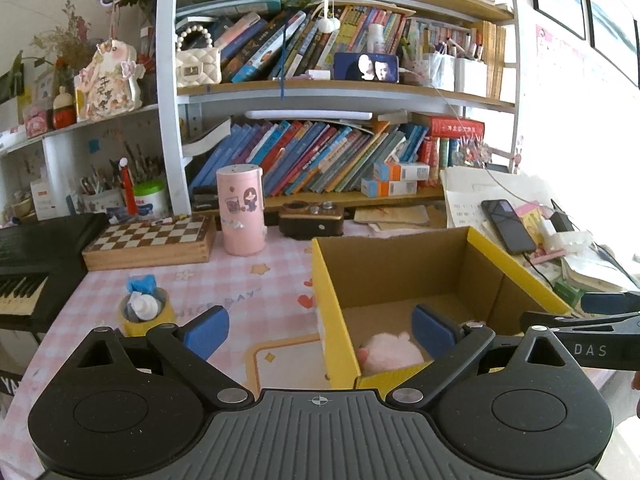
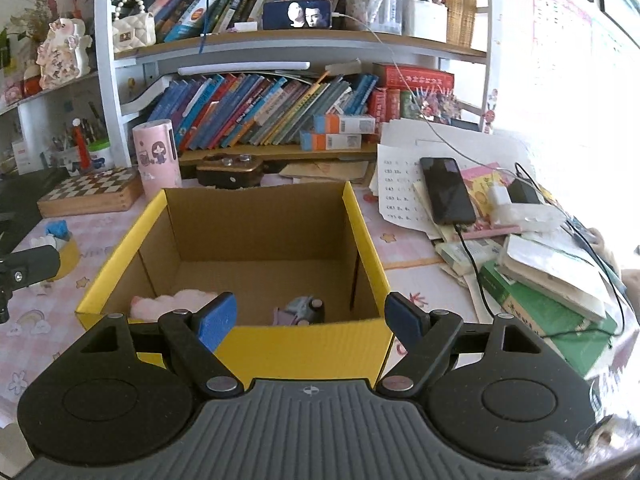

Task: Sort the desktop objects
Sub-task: 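Raise both open tools out of the yellow box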

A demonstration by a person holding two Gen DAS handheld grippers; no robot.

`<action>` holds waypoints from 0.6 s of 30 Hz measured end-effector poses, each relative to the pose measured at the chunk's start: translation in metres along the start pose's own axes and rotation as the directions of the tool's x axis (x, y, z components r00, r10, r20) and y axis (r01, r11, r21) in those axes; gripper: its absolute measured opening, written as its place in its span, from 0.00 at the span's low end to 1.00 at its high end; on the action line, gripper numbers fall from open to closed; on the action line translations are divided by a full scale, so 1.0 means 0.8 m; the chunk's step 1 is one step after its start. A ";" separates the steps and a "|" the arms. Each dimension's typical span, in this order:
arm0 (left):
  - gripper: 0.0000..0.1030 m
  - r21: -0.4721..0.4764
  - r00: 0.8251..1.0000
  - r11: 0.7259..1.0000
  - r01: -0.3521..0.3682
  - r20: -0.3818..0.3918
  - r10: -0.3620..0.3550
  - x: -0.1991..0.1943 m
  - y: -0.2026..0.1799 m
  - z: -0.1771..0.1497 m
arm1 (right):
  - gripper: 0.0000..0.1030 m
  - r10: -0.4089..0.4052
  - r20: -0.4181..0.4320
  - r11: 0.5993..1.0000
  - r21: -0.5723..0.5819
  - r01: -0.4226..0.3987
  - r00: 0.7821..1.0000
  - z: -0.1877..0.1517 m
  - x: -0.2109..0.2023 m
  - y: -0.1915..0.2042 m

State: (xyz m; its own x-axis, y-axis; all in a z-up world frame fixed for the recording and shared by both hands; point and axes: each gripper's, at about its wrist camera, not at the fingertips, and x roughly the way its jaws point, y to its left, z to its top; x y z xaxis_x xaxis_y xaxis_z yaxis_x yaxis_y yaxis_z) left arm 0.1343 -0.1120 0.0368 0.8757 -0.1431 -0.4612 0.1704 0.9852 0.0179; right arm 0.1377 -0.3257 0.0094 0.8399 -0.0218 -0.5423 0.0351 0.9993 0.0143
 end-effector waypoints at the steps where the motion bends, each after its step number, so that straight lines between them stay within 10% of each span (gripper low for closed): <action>1: 0.96 0.004 1.000 1.000 0.001 0.001 -0.001 -0.003 0.002 -0.002 | 0.77 -0.003 -0.003 1.000 0.004 0.003 1.000 -0.002 -0.002 0.002; 18: 0.97 0.035 0.996 0.999 0.012 -0.089 -0.009 -0.039 0.042 -0.046 | 0.77 0.027 -0.111 0.998 0.053 -0.022 0.993 -0.049 -0.033 0.059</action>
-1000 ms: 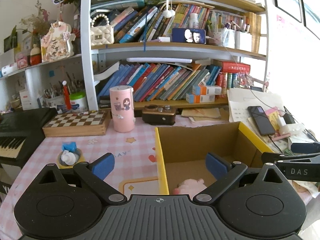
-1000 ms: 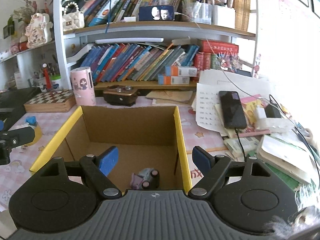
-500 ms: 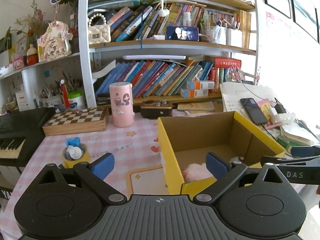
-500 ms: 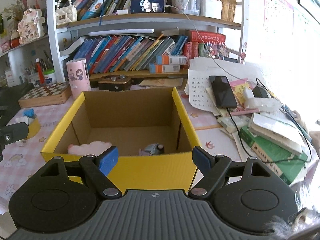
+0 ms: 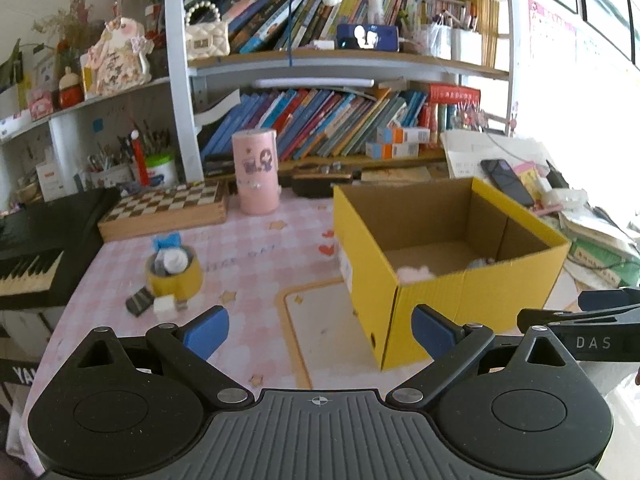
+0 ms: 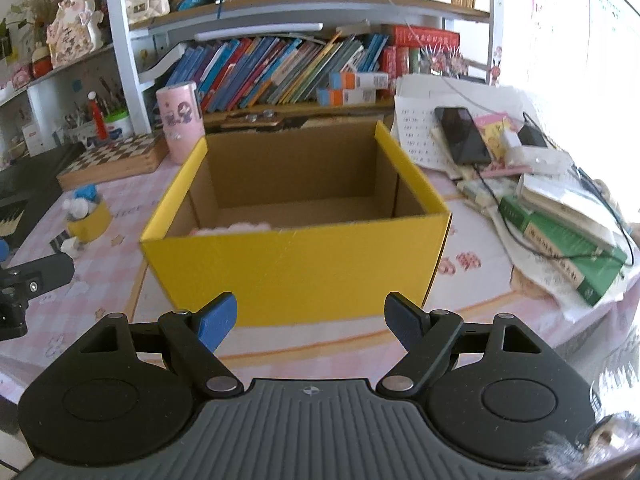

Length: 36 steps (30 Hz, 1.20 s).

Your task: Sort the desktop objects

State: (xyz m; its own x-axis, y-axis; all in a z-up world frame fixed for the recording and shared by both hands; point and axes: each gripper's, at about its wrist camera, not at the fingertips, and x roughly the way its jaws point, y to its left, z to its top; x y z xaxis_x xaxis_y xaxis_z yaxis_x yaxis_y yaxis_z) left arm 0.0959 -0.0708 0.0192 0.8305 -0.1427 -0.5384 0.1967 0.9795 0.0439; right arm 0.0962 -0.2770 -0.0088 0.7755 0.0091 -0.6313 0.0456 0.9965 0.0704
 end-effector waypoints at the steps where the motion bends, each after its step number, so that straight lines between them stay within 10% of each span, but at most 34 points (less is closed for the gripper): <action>1: 0.97 0.003 1.000 1.000 -0.001 -0.007 0.001 -0.003 0.002 -0.005 | 0.77 0.001 -0.006 1.000 0.003 -0.001 1.000 -0.005 -0.002 0.003; 36: 0.97 0.012 0.994 0.996 -0.089 -0.065 0.090 -0.106 0.098 -0.099 | 0.78 0.137 -0.078 0.979 -0.144 -0.147 0.988 -0.106 -0.072 0.161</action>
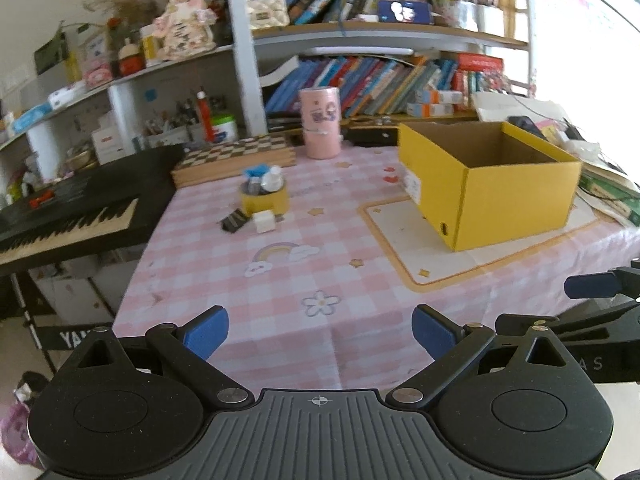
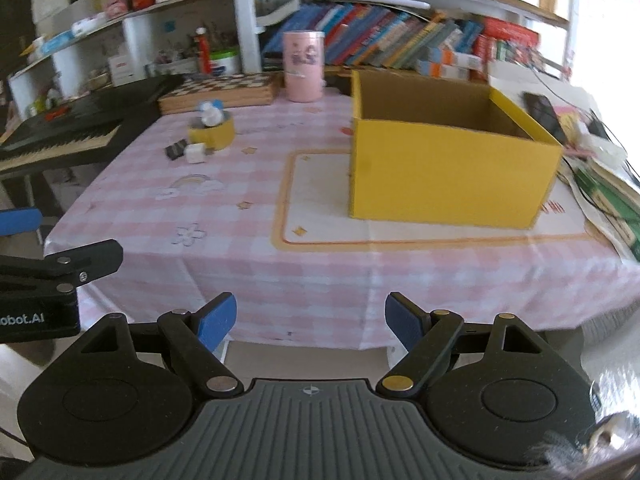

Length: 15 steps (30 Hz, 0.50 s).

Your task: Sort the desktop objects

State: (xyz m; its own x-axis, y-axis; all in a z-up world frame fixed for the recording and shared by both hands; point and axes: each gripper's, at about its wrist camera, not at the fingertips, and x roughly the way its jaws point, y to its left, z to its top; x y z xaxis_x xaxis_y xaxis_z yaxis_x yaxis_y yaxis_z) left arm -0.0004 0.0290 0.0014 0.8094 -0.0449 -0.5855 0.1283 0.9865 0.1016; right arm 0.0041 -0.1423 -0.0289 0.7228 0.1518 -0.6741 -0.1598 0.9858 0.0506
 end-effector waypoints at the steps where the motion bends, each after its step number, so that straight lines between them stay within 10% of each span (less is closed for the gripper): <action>1: 0.97 -0.010 1.000 1.000 -0.007 0.001 0.007 -0.001 0.004 0.000 | 0.78 0.008 0.003 1.000 -0.013 -0.008 1.000 0.002 0.001 0.005; 15: 0.97 -0.074 0.999 0.996 -0.042 -0.008 0.042 0.008 0.026 0.002 | 0.76 0.081 0.006 0.987 -0.138 -0.079 0.997 0.020 0.012 0.039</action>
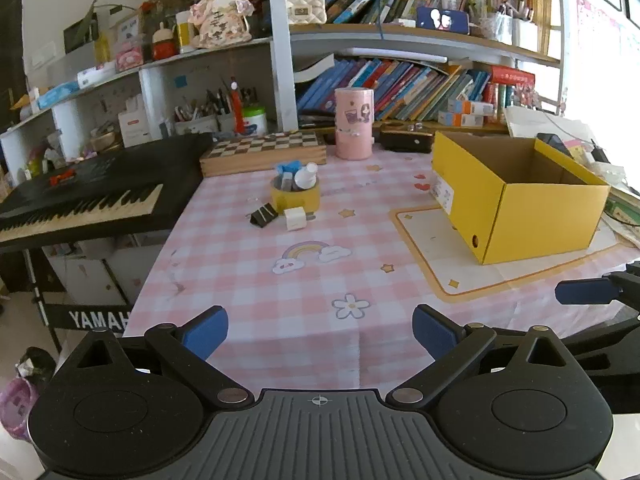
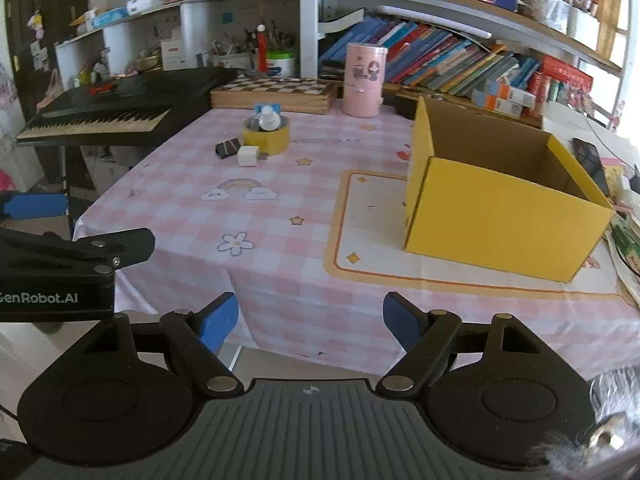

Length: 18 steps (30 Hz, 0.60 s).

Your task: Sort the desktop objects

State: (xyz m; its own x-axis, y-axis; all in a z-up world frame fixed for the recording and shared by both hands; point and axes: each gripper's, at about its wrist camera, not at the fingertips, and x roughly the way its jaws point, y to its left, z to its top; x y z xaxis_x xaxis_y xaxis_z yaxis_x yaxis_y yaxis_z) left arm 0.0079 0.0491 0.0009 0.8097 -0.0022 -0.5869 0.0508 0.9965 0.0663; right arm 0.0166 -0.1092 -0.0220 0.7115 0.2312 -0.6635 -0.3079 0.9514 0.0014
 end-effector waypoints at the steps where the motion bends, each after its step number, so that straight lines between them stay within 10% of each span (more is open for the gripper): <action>1: 0.97 -0.002 1.000 1.000 -0.002 -0.002 0.002 0.001 0.001 0.000 | 0.76 0.004 -0.002 1.000 -0.005 -0.004 1.000 0.001 0.002 0.000; 18: 0.97 -0.014 0.999 0.999 -0.046 -0.023 0.046 0.026 0.015 0.011 | 0.71 0.024 -0.004 0.999 -0.033 -0.024 1.000 0.020 0.033 0.004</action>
State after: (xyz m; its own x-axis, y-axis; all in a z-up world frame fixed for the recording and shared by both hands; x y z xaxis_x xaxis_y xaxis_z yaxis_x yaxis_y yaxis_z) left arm 0.0307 0.0603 -0.0033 0.7973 0.0451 -0.6019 0.0057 0.9966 0.0823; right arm 0.0446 -0.0969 -0.0278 0.7015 0.2534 -0.6661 -0.3459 0.9383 -0.0073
